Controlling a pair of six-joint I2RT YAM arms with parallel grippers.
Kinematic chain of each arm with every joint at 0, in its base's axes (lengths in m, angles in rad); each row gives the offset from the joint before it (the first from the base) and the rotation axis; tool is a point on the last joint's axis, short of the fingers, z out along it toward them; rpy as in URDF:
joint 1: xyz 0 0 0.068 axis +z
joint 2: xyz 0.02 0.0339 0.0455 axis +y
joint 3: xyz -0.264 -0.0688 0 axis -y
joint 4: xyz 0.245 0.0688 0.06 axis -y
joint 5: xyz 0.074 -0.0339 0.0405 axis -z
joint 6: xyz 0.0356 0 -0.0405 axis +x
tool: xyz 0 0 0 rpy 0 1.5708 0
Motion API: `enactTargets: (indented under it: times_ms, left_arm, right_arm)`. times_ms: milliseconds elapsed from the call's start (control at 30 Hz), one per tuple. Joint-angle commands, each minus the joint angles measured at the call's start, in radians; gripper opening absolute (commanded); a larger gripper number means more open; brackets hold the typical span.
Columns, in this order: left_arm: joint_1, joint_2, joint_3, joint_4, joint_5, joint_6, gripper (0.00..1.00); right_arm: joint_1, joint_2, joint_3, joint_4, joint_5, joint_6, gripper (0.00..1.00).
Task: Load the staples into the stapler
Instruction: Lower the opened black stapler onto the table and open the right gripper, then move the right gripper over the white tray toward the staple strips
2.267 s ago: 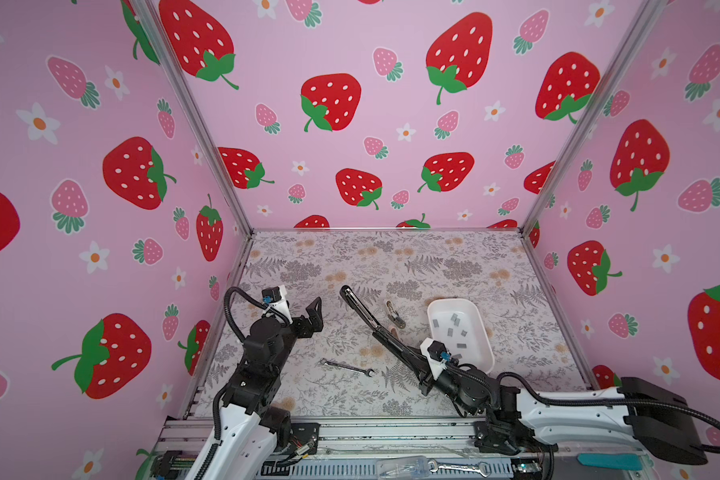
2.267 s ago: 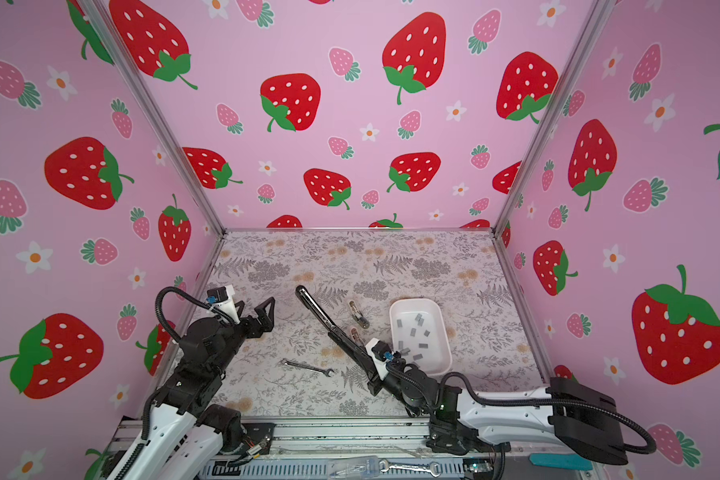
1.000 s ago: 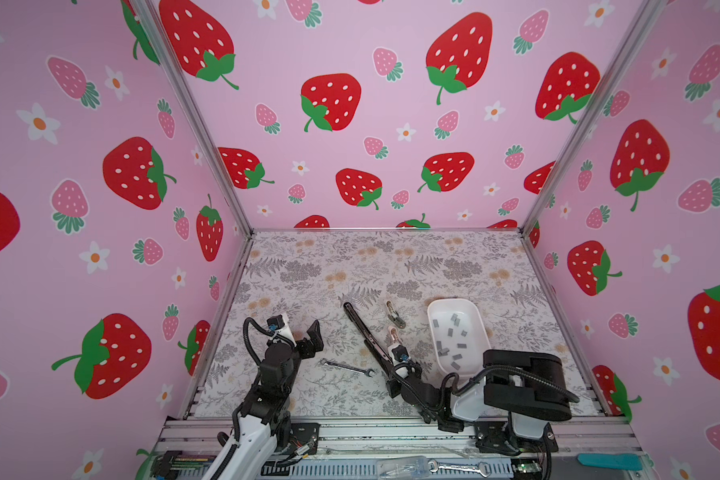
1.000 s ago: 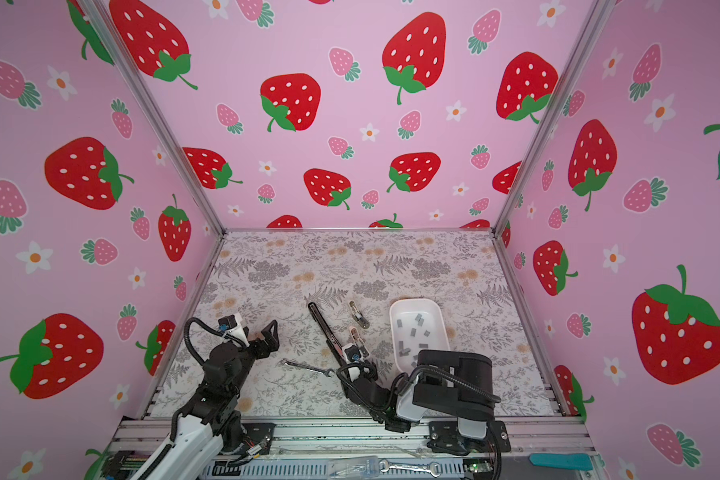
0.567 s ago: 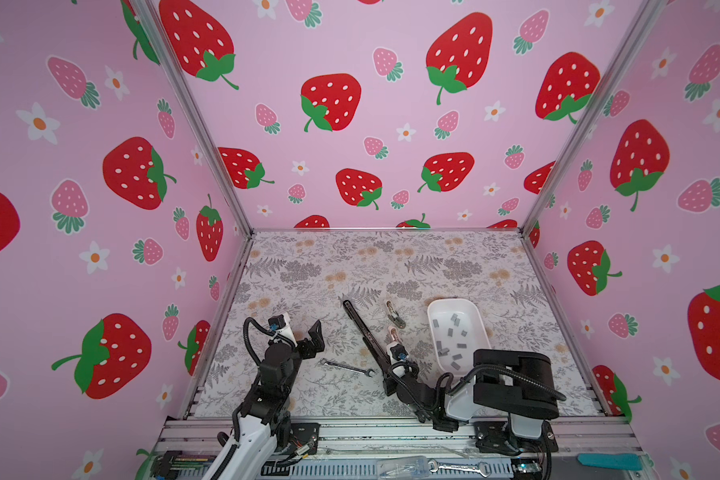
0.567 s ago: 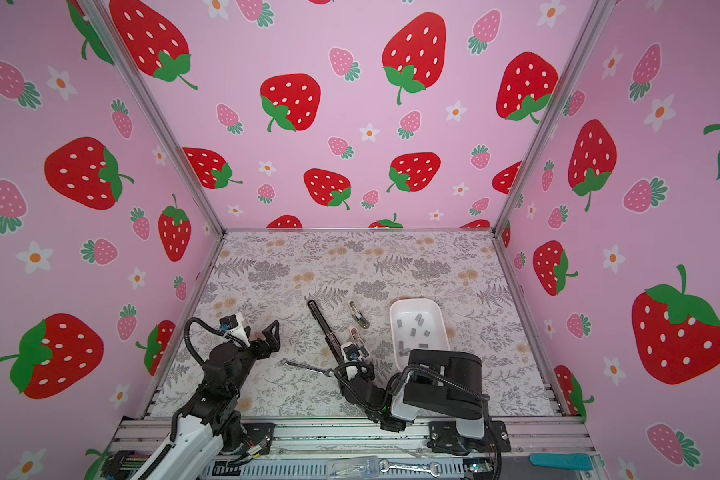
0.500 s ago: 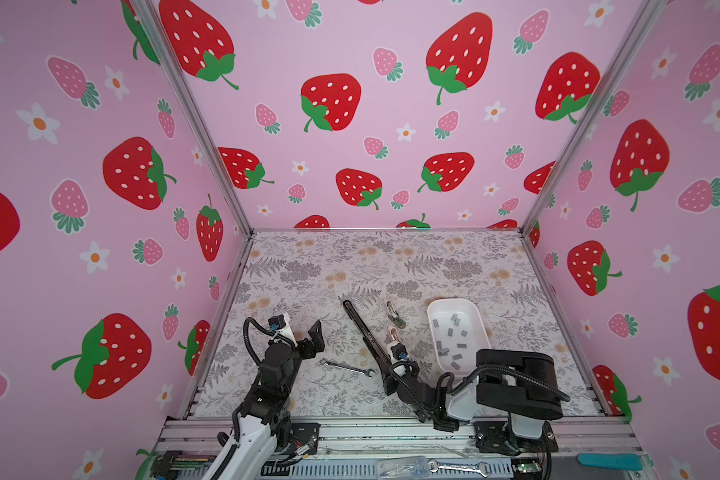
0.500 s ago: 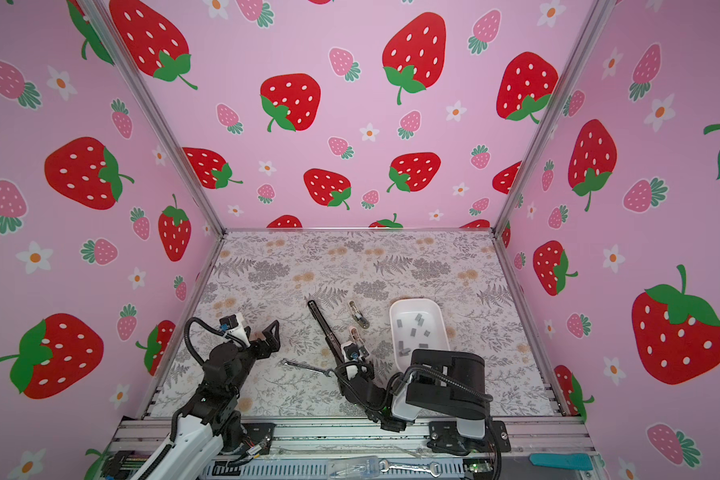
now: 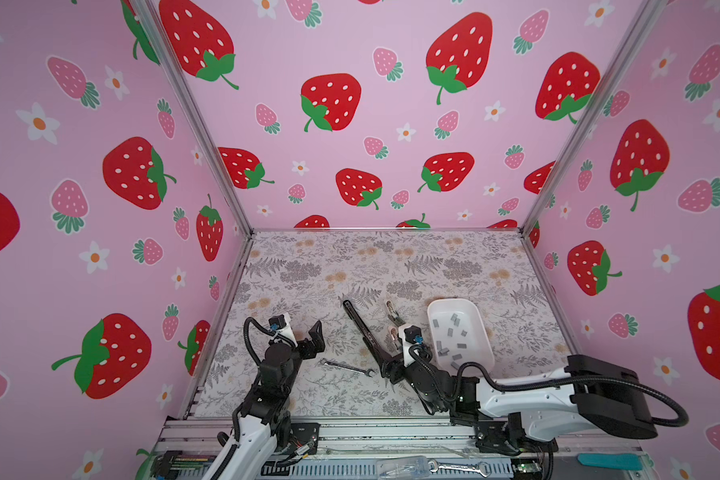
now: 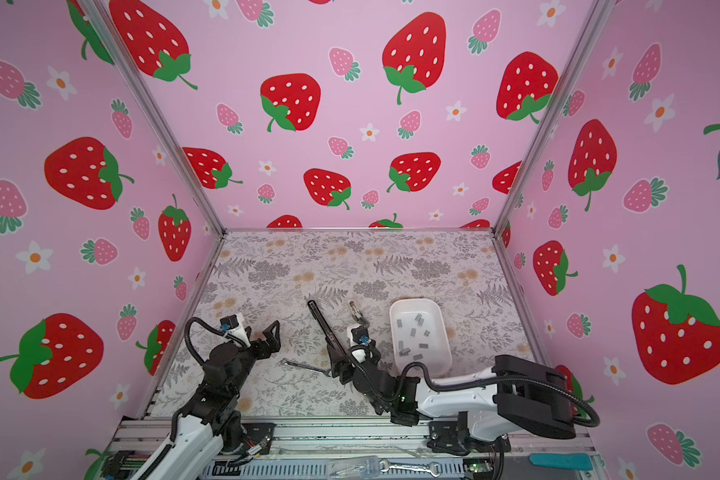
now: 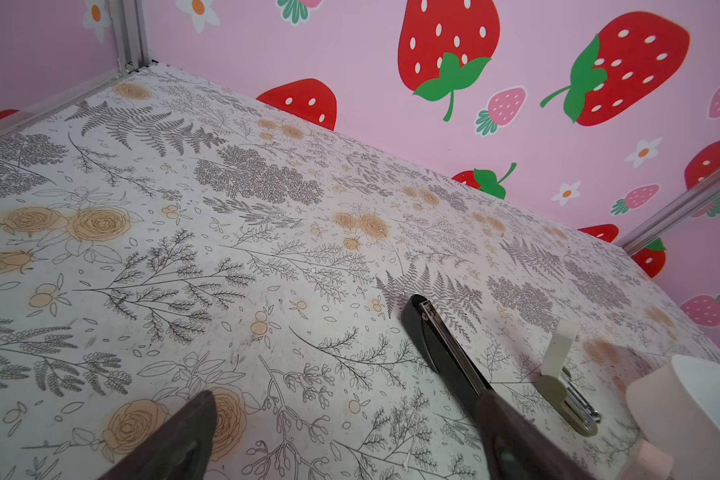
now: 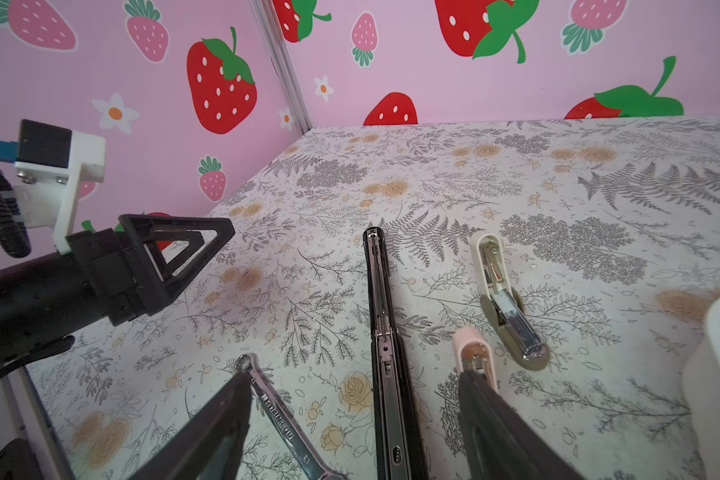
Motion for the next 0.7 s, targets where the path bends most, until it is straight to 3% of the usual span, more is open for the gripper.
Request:
enactTargets:
  times_ms: [0, 167, 300, 467, 667]
  left_arm:
    - [0.003, -0.007, -0.004, 0.025, 0.009, 0.000, 0.99]
    - [0.003, -0.013, -0.004, 0.020, 0.024, 0.005, 0.99]
    - [0.003, -0.009, -0.005, 0.023, 0.030, 0.005, 0.99]
    - [0.003, -0.012, -0.005, 0.025, 0.042, 0.011, 0.99]
    - [0.003, -0.002, -0.005, 0.034, 0.025, 0.010, 0.99]
  right_arm:
    - [-0.004, -0.085, 0.072, -0.337, 0.021, 0.065, 0.80]
    - [-0.043, -0.257, 0.093, -0.531, 0.009, 0.057, 0.96]
    - [-0.158, -0.342, 0.167, -0.734, -0.037, 0.024, 0.98]
    - [-0.332, -0.359, 0.236, -0.901, -0.046, -0.040, 0.84]
    - [-0.606, -0.354, 0.214, -0.925, -0.127, -0.093, 0.66]
